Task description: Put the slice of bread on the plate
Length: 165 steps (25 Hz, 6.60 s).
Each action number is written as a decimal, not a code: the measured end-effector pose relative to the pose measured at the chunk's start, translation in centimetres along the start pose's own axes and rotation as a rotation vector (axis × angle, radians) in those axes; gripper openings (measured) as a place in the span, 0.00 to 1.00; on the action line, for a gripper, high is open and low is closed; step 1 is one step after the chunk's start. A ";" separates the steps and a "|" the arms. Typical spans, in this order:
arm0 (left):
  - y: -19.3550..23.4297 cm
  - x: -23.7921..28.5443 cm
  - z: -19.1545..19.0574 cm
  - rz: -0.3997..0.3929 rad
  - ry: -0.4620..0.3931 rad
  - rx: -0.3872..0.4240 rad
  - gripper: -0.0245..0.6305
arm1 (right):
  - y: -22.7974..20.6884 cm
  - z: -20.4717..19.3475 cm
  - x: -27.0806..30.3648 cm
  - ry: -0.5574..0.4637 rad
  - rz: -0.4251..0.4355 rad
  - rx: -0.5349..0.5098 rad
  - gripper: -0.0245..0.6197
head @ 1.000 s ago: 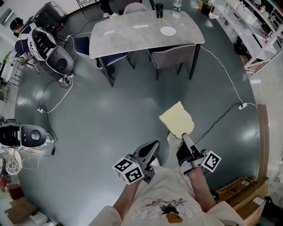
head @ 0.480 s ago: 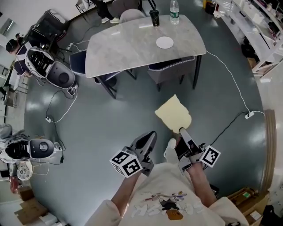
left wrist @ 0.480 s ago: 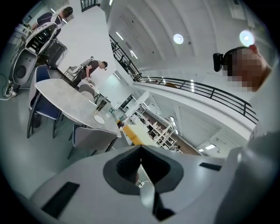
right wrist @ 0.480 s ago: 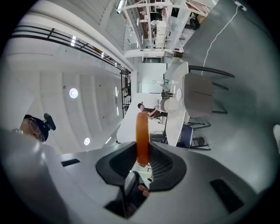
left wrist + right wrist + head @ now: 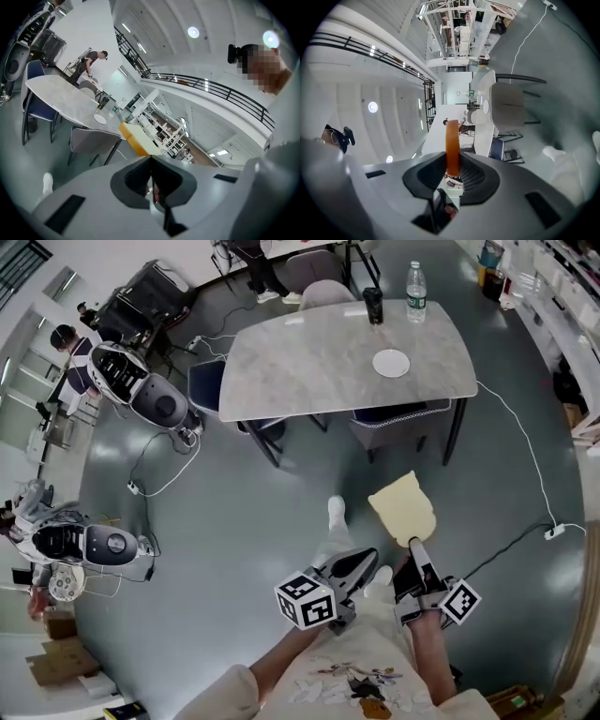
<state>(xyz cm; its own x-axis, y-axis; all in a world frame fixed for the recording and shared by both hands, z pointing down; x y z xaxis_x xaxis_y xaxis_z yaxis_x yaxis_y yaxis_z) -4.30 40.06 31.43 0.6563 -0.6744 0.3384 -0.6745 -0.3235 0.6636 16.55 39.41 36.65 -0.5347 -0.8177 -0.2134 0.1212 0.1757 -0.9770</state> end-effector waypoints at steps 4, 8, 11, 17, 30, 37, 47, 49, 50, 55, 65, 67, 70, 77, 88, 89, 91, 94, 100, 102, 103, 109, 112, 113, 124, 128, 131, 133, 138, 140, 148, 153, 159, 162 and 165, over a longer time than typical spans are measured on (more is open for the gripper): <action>1.2 1.8 2.4 0.018 -0.032 -0.028 0.03 | -1.4 1.3 2.2 0.009 -0.036 0.018 0.17; 4.7 4.3 5.5 0.009 -0.030 -0.045 0.03 | -2.8 2.3 6.1 0.005 -0.054 0.013 0.17; 6.9 7.2 8.3 -0.011 -0.032 -0.050 0.03 | -3.7 3.9 9.0 -0.018 -0.055 -0.002 0.17; 11.2 12.4 16.4 0.000 -0.046 -0.050 0.03 | -4.5 7.8 17.4 -0.064 -0.065 -0.010 0.17; 20.7 16.5 26.2 -0.094 0.016 -0.101 0.03 | -6.7 8.2 31.3 -0.166 -0.109 -0.032 0.17; 21.0 18.6 26.9 -0.119 0.055 -0.119 0.03 | -6.7 9.8 33.5 -0.166 -0.135 -0.052 0.17; 22.2 22.1 29.3 -0.067 0.025 -0.139 0.03 | -7.8 12.8 37.0 -0.133 -0.147 -0.034 0.17; 22.3 23.2 30.0 -0.051 0.015 -0.138 0.03 | -8.4 14.0 37.6 -0.119 -0.166 -0.031 0.17; 22.5 23.7 30.4 -0.043 0.010 -0.140 0.03 | -8.7 14.7 38.1 -0.109 -0.175 -0.034 0.17; 23.5 27.9 31.6 0.008 0.020 -0.126 0.03 | -10.3 18.7 40.2 -0.076 -0.204 -0.021 0.17; 25.0 36.5 30.7 0.149 0.053 -0.062 0.03 | -15.2 27.5 41.6 0.065 -0.345 -0.118 0.17; 25.8 37.9 30.9 0.182 0.059 -0.058 0.03 | -16.9 28.8 41.8 0.079 -0.370 -0.106 0.17; 27.0 39.7 31.4 0.214 0.066 -0.051 0.03 | -19.1 30.2 42.6 0.107 -0.392 -0.082 0.17; 30.0 42.7 31.4 0.258 0.072 -0.032 0.03 | -24.0 31.4 44.6 0.135 -0.426 -0.044 0.17; 32.7 47.2 30.5 0.288 0.111 -0.047 0.03 | -28.5 32.4 46.1 0.119 -0.522 0.006 0.17; 32.7 47.3 30.4 0.291 0.113 -0.050 0.03 | -28.5 32.5 46.2 0.126 -0.522 0.003 0.17; 32.9 47.8 30.2 0.295 0.118 -0.051 0.03 | -28.8 32.8 46.4 0.147 -0.535 -0.016 0.17; 33.3 48.5 30.2 0.287 0.129 -0.041 0.03 | -29.2 33.4 46.6 0.175 -0.567 -0.050 0.17; 33.7 48.7 29.7 0.275 0.152 -0.031 0.03 | -29.0 34.1 47.1 0.243 -0.575 -0.115 0.17; 33.8 48.9 29.6 0.272 0.161 -0.022 0.03 | -29.0 34.2 47.5 0.265 -0.592 -0.142 0.17; 33.9 49.1 29.6 0.270 0.164 -0.018 0.03 | -29.0 34.4 47.8 0.276 -0.600 -0.157 0.17; 34.0 50.1 30.3 0.247 0.172 -0.001 0.03 | -28.9 34.7 48.5 0.322 -0.688 -0.270 0.17; 33.7 50.4 30.5 0.239 0.178 0.008 0.03 | -28.6 35.1 48.8 0.402 -0.766 -0.438 0.19; 33.7 50.5 30.6 0.236 0.180 0.009 0.03 | -28.6 35.1 49.0 0.437 -0.789 -0.488 0.22; 33.4 50.6 31.2 0.212 0.187 -0.038 0.03 | -28.0 33.9 49.8 0.595 -0.851 -0.706 0.53; 32.9 50.5 31.6 0.200 0.178 -0.025 0.03 | -27.2 34.3 49.7 0.542 -0.857 -0.679 0.53; 31.9 50.2 32.2 0.186 0.156 -0.017 0.03 | -26.3 34.7 49.3 0.511 -0.852 -0.681 0.53; 31.3 49.8 32.7 0.173 0.142 -0.011 0.03 | -25.5 34.9 49.0 0.495 -0.838 -0.706 0.52; 30.2 48.6 34.0 0.151 0.101 -0.030 0.03 | -23.7 35.1 49.0 0.467 -0.792 -0.783 0.52; 29.7 47.9 34.5 0.152 0.098 0.000 0.03 | -23.0 34.8 49.2 0.487 -0.732 -0.794 0.52; 25.8 45.1 34.9 0.078 0.086 0.079 0.04 | -19.7 33.7 48.5 0.530 -0.598 -0.853 0.44; 24.7 41.1 34.6 0.084 0.063 0.131 0.04 | -16.4 30.8 49.5 0.540 -0.490 -0.903 0.32; 23.9 36.2 34.2 0.136 0.014 0.125 0.04 | -12.4 27.6 48.9 0.520 -0.453 -0.996 0.16; 23.2 34.6 34.2 0.159 0.040 0.142 0.04 | -11.1 26.8 47.9 0.523 -0.470 -0.976 0.05; 23.0 32.4 34.1 0.122 0.112 0.111 0.04 | -9.5 25.1 47.0 0.534 -0.462 -0.941 0.05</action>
<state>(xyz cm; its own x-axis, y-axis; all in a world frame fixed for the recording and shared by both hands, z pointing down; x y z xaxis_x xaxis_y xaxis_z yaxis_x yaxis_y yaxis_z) -10.05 -11.88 34.94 0.5965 -0.6374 0.4878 -0.7805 -0.3189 0.5378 11.29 -14.47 35.98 -0.6757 -0.6155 0.4057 -0.7219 0.4408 -0.5335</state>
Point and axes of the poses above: the fingertips, and each gripper's own axes: x forward along the fingers, y to its left, z out of its top, the point moved 10 cm from there along -x, backward along the fingers, and after that the axes turned 9 degrees about z, right-handed, at the moved point
